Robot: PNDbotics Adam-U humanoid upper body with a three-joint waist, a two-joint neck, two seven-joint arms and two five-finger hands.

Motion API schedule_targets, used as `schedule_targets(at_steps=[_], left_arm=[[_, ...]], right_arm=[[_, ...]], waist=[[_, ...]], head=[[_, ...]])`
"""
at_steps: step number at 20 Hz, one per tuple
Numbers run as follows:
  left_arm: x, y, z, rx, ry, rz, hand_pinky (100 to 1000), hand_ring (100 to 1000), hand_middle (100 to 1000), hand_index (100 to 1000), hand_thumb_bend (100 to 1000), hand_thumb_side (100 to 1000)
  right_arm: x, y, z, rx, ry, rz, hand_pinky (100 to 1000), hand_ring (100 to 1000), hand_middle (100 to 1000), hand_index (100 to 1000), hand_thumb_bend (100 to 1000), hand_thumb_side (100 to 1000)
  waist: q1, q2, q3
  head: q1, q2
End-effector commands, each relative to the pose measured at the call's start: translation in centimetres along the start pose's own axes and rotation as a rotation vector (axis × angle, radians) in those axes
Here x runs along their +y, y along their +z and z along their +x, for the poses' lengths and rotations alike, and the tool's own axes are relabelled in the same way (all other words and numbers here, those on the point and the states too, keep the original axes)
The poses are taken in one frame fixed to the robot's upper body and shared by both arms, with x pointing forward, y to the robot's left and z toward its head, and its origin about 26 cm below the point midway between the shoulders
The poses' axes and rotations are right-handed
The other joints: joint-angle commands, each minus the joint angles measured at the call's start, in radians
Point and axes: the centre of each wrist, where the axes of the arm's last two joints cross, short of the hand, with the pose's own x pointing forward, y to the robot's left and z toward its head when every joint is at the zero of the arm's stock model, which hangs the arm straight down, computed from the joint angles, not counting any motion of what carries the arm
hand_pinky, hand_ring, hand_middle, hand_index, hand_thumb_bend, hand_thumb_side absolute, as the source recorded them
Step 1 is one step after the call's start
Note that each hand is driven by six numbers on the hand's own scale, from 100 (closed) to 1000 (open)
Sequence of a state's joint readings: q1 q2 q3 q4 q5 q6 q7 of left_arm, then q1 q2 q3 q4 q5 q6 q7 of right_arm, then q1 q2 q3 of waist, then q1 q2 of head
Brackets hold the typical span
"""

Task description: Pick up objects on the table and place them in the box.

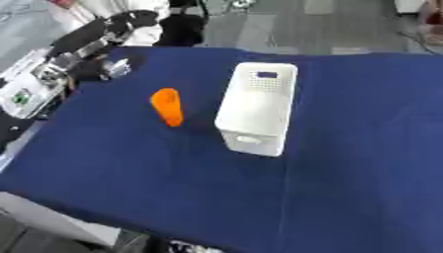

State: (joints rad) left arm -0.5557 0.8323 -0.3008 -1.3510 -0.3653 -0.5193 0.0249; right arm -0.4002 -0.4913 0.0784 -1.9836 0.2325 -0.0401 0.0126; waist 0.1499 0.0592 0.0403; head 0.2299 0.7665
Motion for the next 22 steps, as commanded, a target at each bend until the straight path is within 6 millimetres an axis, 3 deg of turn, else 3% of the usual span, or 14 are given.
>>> schedule_targets(at_steps=[1,15,22], left_arm=[[1.7,0.2,0.4,0.022,-0.032,0.002,1000,1000,1000,1000,242,1000],[0.8,0.9,1.8,0.044,0.015,-0.011,1000,1000,1000,1000,244,1000],[-1.0,1.0,2.4,0.061,0.089,0.024,1000,999,1000,1000,264,1000]], right_arm=[[-0.5,-0.3,0.3,-0.019,0.021,0.001,449,634,658,699,100,942],[-0.5,-0.4,0.4,-0.022,0.021,0.000,450,635,658,699,100,941],[-0.5,-0.5,0.4,-0.025,0.017,0.001,450,635,658,699,100,941]], waist=[[0.001,-0.016,0.004],[0.005,-0.018,0.003],[0.002,-0.016,-0.001]], head=[[0.013,0.003],[0.000,0.003],[-0.002,0.003]])
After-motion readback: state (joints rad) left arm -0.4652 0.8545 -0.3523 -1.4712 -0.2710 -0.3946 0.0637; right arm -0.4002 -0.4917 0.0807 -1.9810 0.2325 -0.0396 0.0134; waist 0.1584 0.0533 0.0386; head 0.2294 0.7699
